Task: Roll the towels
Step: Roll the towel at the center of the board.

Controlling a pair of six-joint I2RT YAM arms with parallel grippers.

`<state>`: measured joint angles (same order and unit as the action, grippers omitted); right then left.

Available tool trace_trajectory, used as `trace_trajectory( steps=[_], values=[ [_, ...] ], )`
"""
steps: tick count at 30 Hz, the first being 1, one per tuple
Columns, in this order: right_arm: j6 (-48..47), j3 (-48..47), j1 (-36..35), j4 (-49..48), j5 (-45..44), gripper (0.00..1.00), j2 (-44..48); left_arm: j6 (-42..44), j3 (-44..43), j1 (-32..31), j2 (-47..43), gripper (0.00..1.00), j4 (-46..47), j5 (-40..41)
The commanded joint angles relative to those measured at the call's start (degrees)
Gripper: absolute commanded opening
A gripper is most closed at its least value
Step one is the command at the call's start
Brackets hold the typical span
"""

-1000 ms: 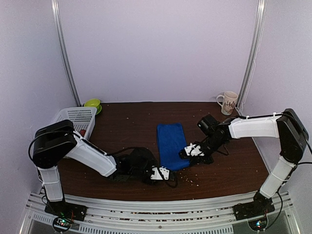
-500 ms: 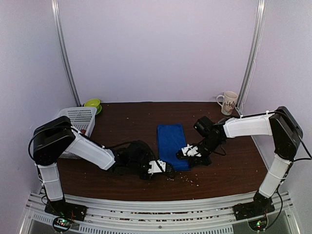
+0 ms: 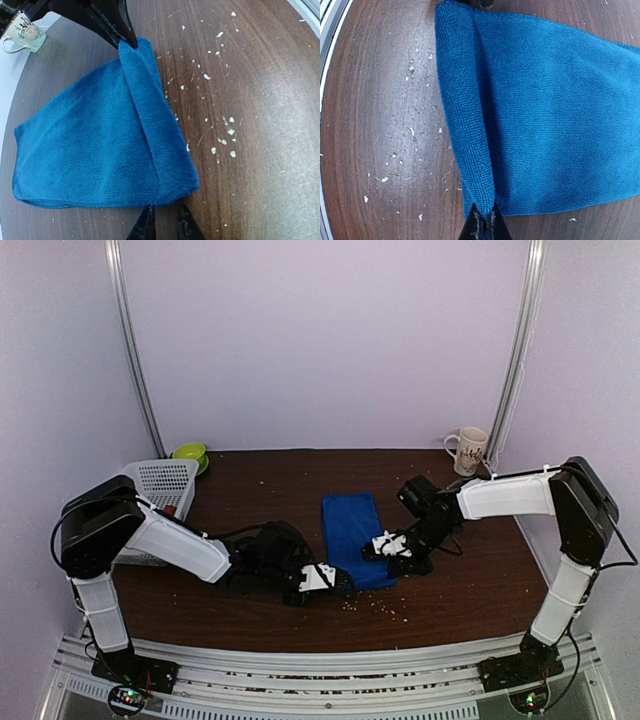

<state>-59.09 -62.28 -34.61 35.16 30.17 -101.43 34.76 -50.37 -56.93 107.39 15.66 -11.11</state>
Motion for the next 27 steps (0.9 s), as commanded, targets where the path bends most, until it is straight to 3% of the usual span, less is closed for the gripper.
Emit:
trace_trajectory(
  steps=[1, 5, 7, 18, 27],
  values=[
    [-1.4, -0.7, 0.5, 2.4, -0.2, 0.0, 1.0, -1.2, -1.1, 0.5, -1.0, 0.13, -0.9, -2.6],
    [-1.5, -1.0, 0.5, 2.8, 0.2, 0.0, 1.1, -2.1, -2.4, 0.5, 0.4, 0.11, -1.4, -1.5],
    [-1.3, -1.0, 0.5, 2.8, -0.1, 0.0, 1.0, -2.2, -2.6, 0.5, 0.7, 0.26, -1.9, -1.1],
    [2.3, -3.6, 1.7, 2.9, 0.7, 0.0, -2.1, -0.9, 2.7, -1.1, -1.5, 0.65, 5.5, 0.4],
    [3.7, -5.1, 3.3, 3.8, 1.4, 0.0, -4.1, -0.2, 5.0, -3.1, 0.2, 0.73, 13.6, 4.4]
  ],
)
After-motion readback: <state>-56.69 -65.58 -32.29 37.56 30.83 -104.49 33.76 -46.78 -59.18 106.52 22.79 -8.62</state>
